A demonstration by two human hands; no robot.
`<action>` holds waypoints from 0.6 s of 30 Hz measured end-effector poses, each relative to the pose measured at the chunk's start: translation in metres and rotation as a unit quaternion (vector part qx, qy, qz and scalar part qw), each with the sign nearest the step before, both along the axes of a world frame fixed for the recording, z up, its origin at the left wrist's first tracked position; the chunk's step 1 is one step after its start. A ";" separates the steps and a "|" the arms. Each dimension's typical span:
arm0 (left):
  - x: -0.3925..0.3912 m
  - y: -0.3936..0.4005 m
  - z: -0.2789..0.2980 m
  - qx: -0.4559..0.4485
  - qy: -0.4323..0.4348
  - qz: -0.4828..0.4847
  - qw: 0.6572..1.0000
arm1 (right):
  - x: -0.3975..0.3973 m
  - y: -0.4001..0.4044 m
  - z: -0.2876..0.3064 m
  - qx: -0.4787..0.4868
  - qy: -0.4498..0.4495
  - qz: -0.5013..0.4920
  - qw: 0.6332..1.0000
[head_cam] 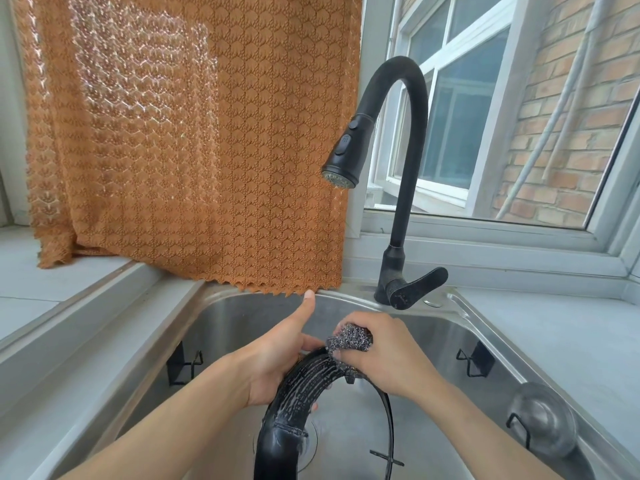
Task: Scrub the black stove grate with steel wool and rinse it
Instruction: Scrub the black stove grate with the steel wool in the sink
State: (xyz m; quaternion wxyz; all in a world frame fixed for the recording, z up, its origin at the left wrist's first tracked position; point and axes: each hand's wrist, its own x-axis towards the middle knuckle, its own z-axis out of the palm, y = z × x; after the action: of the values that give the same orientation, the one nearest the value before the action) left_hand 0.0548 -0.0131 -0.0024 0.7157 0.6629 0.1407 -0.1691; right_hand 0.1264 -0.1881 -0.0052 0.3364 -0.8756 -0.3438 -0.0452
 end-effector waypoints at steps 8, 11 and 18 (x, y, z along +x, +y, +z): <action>0.004 0.007 -0.002 -0.035 0.003 0.002 0.999 | -0.042 0.022 0.002 -0.043 0.002 0.208 0.977; 0.007 0.010 -0.006 -0.027 0.021 0.006 0.999 | -0.050 0.030 -0.002 -0.064 -0.040 0.262 0.962; 0.010 0.012 -0.009 -0.041 0.036 0.013 0.998 | -0.052 0.029 0.002 -0.107 -0.054 0.280 0.952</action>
State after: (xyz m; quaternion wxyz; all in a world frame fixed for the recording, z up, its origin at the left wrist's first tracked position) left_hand 0.0645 -0.0016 -0.0110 0.7386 0.6248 0.1679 -0.1896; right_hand 0.0747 -0.1590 -0.0029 0.2208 -0.7713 -0.5956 0.0408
